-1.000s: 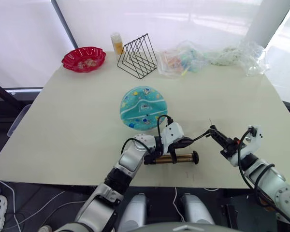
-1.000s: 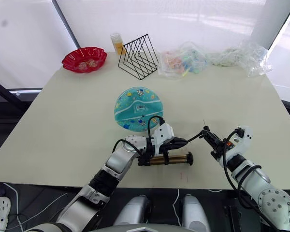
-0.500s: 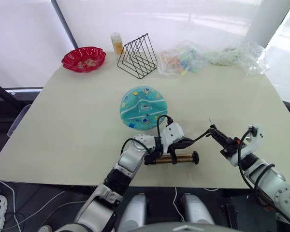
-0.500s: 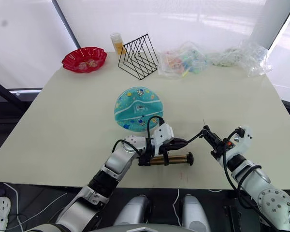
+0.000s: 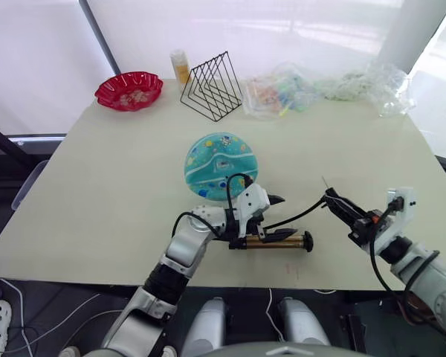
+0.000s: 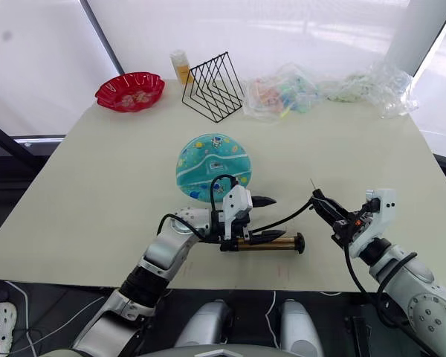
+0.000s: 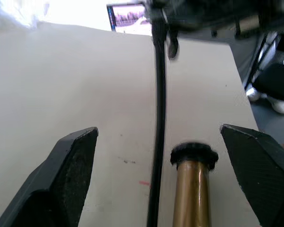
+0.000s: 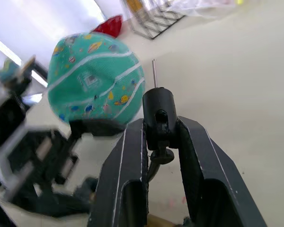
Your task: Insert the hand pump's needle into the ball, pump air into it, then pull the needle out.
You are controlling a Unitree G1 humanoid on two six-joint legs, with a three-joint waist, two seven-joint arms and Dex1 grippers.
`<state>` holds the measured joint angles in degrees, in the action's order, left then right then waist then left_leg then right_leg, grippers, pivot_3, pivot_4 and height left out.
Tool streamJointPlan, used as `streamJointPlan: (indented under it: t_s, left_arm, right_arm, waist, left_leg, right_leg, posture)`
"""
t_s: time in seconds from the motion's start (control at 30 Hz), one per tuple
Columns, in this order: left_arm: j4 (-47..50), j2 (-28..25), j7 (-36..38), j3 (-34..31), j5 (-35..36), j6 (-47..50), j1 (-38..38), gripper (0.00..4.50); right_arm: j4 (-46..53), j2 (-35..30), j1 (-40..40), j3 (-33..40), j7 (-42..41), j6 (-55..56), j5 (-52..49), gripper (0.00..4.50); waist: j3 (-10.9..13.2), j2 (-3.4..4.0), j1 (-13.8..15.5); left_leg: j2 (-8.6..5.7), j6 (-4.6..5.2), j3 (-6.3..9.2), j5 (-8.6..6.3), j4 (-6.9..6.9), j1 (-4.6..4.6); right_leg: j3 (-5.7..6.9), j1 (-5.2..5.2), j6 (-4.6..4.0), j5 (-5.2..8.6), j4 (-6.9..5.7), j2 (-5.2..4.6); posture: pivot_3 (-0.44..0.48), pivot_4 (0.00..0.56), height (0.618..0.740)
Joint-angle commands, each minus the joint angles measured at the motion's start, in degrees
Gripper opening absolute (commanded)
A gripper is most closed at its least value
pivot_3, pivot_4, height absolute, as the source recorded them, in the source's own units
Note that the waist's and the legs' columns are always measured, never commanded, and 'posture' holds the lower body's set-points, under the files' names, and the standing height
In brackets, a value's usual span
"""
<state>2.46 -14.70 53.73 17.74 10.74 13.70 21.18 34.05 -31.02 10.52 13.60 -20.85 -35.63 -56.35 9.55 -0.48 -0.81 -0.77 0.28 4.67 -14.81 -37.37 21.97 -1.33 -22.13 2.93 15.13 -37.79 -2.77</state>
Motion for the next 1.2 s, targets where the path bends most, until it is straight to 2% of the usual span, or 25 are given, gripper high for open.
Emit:
streamJointPlan:
  t_s: [0.03, 0.3, 0.5, 0.67, 0.97, 1.2]
  left_arm:
    - [7.17, -2.06, -0.89, -4.21, 3.06, 1.10, 0.14, 4.37]
    - [12.45, -9.39, -5.24, -14.21, 5.41, 6.22, 5.20, 4.37]
    - [11.66, -14.69, -8.15, -20.59, 7.26, 10.46, 8.49, 4.37]
    - [9.01, -17.40, -10.18, -25.62, 9.90, 14.15, 10.02, 4.37]
    - [0.72, -22.03, -7.08, -28.43, 12.38, 16.00, 8.98, 4.37]
    - [-9.70, -25.93, 0.01, -25.80, 10.73, 12.52, 10.50, 4.37]
  right_arm:
    - [3.33, -1.51, 0.18, -2.05, -4.99, 4.86, 6.67, 0.39]
    - [2.07, -5.14, 0.64, -5.36, -14.49, 15.92, 21.47, 0.39]
    - [0.60, -4.76, 0.49, -5.67, -17.52, 21.47, 26.93, 0.39]
    - [-0.54, -3.29, -0.51, -5.39, -18.22, 23.19, 27.52, 0.39]
    - [-0.72, -2.53, -2.53, -5.79, -21.73, 24.66, 26.31, 0.39]
    - [-1.74, -1.96, -3.23, -7.63, -24.80, 28.01, 28.07, 0.39]
  waist:
    - [0.00, 0.00, -0.01]
    - [0.06, -0.10, 0.09]
    - [0.08, -0.13, 0.05]
    - [0.21, -0.30, 0.07]
    - [0.32, -0.34, 0.06]
    - [0.37, -0.34, 0.00]
  left_leg:
    - [0.00, 0.00, -0.01, 0.00, 0.00, -0.02]
    - [-0.03, 0.00, 0.00, 0.00, -0.03, 0.00]
    - [-0.02, -0.01, 0.03, 0.00, 0.03, 0.01]
    - [-0.01, -0.02, 0.10, 0.00, 0.03, 0.01]
    - [0.00, -0.03, 0.09, 0.00, 0.03, 0.01]
    - [-0.03, -0.03, 0.07, 0.00, 0.04, 0.00]
  right_leg:
    - [0.00, 0.00, 0.07, 0.04, -0.01, 0.01]
    - [0.02, 0.01, 0.09, 0.05, 0.02, -0.01]
    - [0.05, 0.00, -0.07, -0.05, 0.08, -0.01]
    - [0.08, 0.00, -0.09, -0.06, 0.06, -0.02]
    - [0.07, 0.00, -0.10, -0.06, 0.06, -0.03]
    - [0.07, -0.01, -0.11, -0.07, 0.05, -0.02]
  posture:
    - [0.000, 0.150, 0.740]
    - [0.000, 0.150, 0.740]
    - [0.000, 0.150, 0.740]
    - [0.000, 0.150, 0.740]
    - [0.000, 0.150, 0.740]
    - [0.000, 0.150, 0.740]
